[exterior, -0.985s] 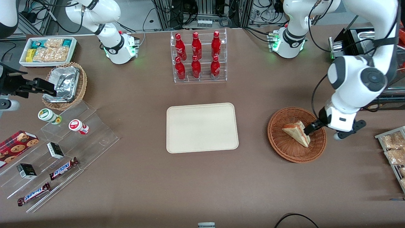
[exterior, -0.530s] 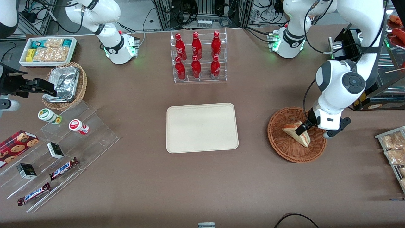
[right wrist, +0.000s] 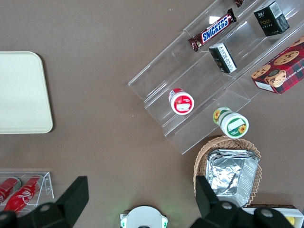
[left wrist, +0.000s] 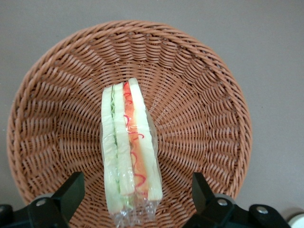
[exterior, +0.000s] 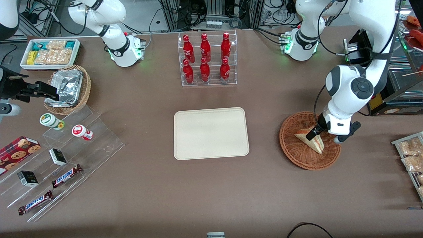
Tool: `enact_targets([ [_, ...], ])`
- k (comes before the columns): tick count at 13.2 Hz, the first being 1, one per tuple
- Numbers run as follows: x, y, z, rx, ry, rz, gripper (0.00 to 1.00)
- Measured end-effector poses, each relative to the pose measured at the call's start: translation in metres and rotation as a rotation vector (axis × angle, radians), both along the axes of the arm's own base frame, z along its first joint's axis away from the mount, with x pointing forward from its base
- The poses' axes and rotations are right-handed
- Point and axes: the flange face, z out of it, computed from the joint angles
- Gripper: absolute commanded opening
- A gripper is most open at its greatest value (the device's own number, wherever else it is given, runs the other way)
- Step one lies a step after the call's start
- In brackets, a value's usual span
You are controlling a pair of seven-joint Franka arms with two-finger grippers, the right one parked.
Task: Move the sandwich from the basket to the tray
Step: 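Lower the left gripper and close it on the wrapped sandwich, then lift the sandwich and carry it over the cream tray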
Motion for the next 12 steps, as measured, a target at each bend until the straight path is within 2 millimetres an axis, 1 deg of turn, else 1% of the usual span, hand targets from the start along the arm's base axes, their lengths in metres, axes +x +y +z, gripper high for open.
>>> enact_targets([
  [4, -0.008, 0.001, -0.032, -0.005, -0.001, 0.007, 1.00],
  [5, -0.009, 0.001, -0.037, -0.007, -0.003, 0.007, 0.98],
  [6, -0.009, 0.000, -0.041, -0.007, -0.003, 0.008, 0.74],
  [7, -0.009, 0.000, -0.044, -0.008, -0.001, 0.008, 0.33],
  [8, -0.009, 0.000, -0.045, -0.008, -0.001, 0.008, 0.02],
  [9, -0.008, 0.000, -0.045, -0.008, -0.004, 0.009, 0.00],
  [12, -0.005, 0.000, -0.040, -0.010, -0.018, 0.009, 0.00],
])
